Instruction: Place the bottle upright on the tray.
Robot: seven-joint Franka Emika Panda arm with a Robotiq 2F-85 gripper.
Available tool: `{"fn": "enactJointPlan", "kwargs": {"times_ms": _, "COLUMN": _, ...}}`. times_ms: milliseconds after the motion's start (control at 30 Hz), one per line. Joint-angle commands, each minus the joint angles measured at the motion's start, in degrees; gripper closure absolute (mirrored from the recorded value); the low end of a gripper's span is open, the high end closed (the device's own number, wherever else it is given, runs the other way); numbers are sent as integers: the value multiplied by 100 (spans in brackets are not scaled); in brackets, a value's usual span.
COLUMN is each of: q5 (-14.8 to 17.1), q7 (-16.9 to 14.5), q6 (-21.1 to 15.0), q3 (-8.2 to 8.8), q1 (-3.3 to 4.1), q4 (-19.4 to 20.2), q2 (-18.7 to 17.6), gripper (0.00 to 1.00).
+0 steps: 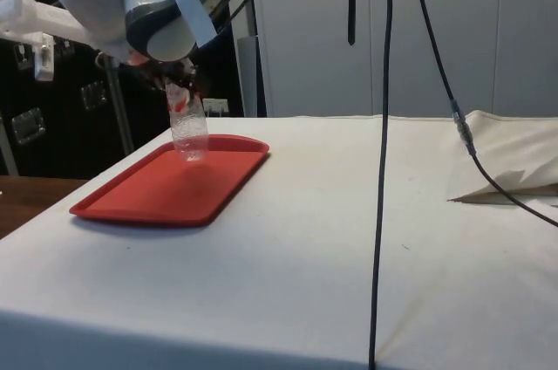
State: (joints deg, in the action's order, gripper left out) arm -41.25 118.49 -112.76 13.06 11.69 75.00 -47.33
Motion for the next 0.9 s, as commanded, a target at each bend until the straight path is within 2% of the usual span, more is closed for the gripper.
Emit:
{"fn": "enactJointPlan", "kwargs": {"times_ms": 0, "q5": 17, "q7": 40, "q6": 0, "q3": -6, "q1": 6, "q4": -34, "q2": -40, "gripper": 100}}
{"fn": "enactJointPlan", "kwargs": {"times_ms": 367, "q5": 57, "q7": 172, "q6": -46, "q3": -86, "q1": -34, "q4": -29, "q2": -132, "gripper": 100}}
{"fn": "enactJointPlan", "kwargs": {"times_ms": 400, "q5": 6, "q7": 160, "q6": -6, "q3": -63, "q1": -6, "q4": 0, "q2": -103, "gripper": 100}}
{"fn": "enactJointPlan", "kwargs": {"times_ms": 467, "q5": 63, "q7": 183, "q6": -52, "q3": -92, "q1": -40, "q4": -34, "q2": -149, "gripper": 100}}
{"fn": "enactJointPlan", "kwargs": {"times_ms": 700, "q5": 52, "q7": 172, "q6": -29, "q3": -86, "q1": -34, "q4": -57, "q2": -178, "gripper": 100}}
{"fn": "enactJointPlan", "kwargs": {"times_ms": 733, "q5": 17, "q7": 189, "q6": -11, "q3": -69, "q1": -11, "q4": -23, "q2": -160, "gripper": 100}}
{"fn": "enactJointPlan", "kwargs": {"times_ms": 767, "q5": 52, "q7": 172, "q6": -23, "q3": -86, "q1": -34, "q4": -52, "q2": -178, "gripper": 100}}
{"fn": "enactJointPlan", "kwargs": {"times_ms": 867, "q5": 63, "q7": 166, "q6": -29, "q3": -92, "q1": -40, "q4": -57, "q2": -189, "gripper": 100}}
